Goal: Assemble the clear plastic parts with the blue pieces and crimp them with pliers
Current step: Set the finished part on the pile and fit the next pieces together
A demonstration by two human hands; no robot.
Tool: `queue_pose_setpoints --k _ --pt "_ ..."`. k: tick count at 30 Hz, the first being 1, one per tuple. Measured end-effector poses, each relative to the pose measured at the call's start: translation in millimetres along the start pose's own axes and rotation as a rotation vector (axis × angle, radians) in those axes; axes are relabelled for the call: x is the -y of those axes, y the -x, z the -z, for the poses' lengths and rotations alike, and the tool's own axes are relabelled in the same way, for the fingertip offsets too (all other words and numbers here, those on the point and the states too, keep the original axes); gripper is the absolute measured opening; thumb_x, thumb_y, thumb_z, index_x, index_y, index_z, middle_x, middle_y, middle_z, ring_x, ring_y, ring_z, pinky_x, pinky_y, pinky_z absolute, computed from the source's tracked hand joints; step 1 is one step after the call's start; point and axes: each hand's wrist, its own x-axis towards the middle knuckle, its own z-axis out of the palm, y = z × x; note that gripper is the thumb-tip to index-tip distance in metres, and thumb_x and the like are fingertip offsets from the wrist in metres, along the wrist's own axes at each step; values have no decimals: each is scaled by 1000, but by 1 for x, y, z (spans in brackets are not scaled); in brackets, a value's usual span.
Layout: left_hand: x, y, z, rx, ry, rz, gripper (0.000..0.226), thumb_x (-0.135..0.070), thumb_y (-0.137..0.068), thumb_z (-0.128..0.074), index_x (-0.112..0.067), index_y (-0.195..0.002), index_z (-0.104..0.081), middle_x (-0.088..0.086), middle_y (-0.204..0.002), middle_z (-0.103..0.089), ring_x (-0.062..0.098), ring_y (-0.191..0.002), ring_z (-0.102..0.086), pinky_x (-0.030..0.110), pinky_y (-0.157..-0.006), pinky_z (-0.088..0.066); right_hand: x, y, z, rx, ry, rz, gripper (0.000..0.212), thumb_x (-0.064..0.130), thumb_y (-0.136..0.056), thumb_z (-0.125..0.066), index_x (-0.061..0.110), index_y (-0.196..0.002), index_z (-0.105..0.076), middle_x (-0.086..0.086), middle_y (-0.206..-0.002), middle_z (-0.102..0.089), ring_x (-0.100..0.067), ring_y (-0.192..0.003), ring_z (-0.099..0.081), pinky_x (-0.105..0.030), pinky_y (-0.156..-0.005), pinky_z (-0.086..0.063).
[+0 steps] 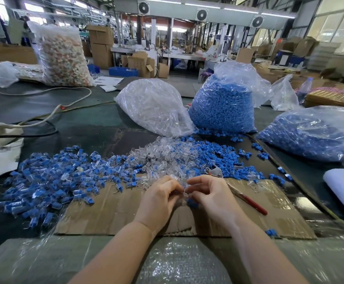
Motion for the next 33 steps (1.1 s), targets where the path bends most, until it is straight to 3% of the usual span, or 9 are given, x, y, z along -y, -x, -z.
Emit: queue_pose_setpoints --k 3,6,9,13,21,28,33 --pt "1 0 -1 23 -15 29 4 -12 -83 -66 -15 -87 -65 -9 -87 -57 6 -83 -53 16 -79 -44 -6 0 5 -117 355 64 18 6 -84 -67 21 -93 -66 7 -89 -66 -6 -84 -62 -21 -79 -52" --pt "1 0 -1 28 -21 45 5 -16 -86 -63 -20 -86 -61 -14 -84 -53 0 -80 -51 7 -78 -41 -9 3 7 -83 601 70 9 23 -83 -70 24 -92 -68 10 -91 -63 -5 -84 -59 -25 -81 -52" --pt "1 1 -1 37 2 84 12 -17 -86 -62 -26 -82 -56 -18 -79 -54 -2 -77 -52 8 -76 -43 -14 4 1 -67 737 49 11 28 -86 -67 26 -97 -67 9 -97 -60 -9 -90 -56 -24 -81 -48" --pt "1 -1 -2 43 24 137 15 -16 -86 -63 -27 -79 -56 -15 -76 -59 1 -74 -55 14 -70 -47 -20 -1 -10 -157 763 83 11 29 -90 -59 24 -100 -61 6 -104 -59 -12 -98 -53 -24 -81 -45" --pt "3 -1 -1 -8 85 201 13 -14 -78 -72 -23 -73 -64 -12 -74 -61 -2 -72 -55 4 -66 -40 -32 -3 -27 -336 635 162 9 27 -88 -60 20 -92 -56 7 -94 -61 -14 -93 -52 -25 -74 -36" --pt "4 0 -1 -104 205 253 27 -7 -73 -76 -28 -65 -61 -6 -71 -65 4 -69 -61 9 -64 -46 -36 2 -28 -365 566 224 6 22 -85 -64 19 -84 -59 8 -82 -63 -13 -82 -54 -24 -67 -34" --pt "4 1 1 -108 224 224 31 -2 -74 -75 -27 -71 -56 -11 -64 -61 -8 -64 -59 5 -59 -43 -35 4 -27 -361 532 264 5 13 -85 -63 17 -85 -66 5 -85 -65 -14 -84 -56 -24 -73 -38"
